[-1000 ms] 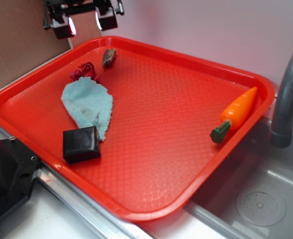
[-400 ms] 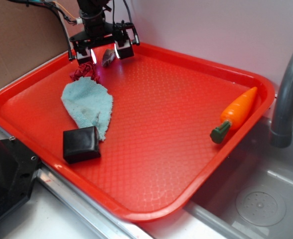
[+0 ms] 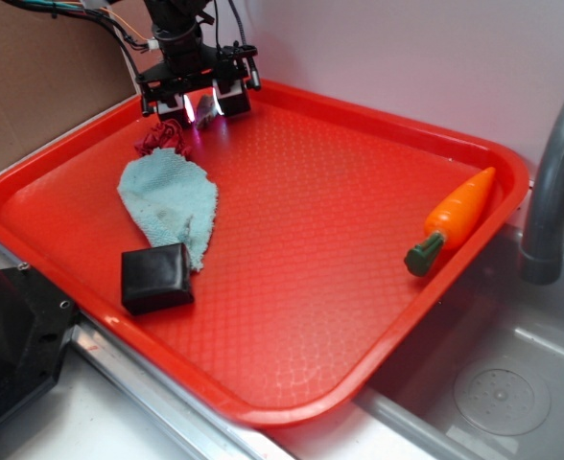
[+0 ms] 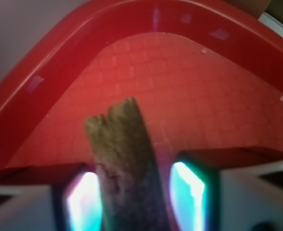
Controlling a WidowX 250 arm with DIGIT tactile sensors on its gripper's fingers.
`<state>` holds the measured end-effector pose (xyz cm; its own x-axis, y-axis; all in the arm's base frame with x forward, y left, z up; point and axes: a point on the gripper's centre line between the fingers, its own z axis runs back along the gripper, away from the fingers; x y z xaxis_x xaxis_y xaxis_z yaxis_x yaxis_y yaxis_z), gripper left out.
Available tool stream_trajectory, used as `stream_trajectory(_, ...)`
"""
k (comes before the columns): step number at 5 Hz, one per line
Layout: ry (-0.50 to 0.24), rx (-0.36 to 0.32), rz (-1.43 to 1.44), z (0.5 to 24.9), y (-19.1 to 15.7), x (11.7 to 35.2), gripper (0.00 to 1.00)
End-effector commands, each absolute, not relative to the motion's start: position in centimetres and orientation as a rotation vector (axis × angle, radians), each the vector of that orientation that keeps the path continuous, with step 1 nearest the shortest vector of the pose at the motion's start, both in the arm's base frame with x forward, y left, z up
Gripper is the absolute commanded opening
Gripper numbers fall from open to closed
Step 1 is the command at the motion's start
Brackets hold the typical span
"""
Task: Grab the wood chip.
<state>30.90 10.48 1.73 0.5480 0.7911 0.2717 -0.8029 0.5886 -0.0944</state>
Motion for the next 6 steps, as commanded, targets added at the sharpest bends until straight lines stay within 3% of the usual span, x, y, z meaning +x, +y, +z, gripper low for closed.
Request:
stream_trajectory(1, -0.204, 0.125, 0.754, 5.2, 11.4, 30.7, 0.00)
stream_trajectory(2, -0.182, 0.141, 0.602, 8.2, 10.1, 31.2, 0.00)
stream_trajectory(3, -0.167, 0.113, 0.461, 11.6, 7.5, 30.4, 0.00)
stream_trajectory(4, -0.173, 0.103, 0.310, 15.5, 3.7, 27.3, 0.00)
stream_trajectory(5, -0.159, 0.017, 0.189, 19.0, 0.8, 23.7, 0.00)
stream_trajectory(6, -0.161, -0.009, 0.123, 20.5, -1.1, 21.0, 0.00)
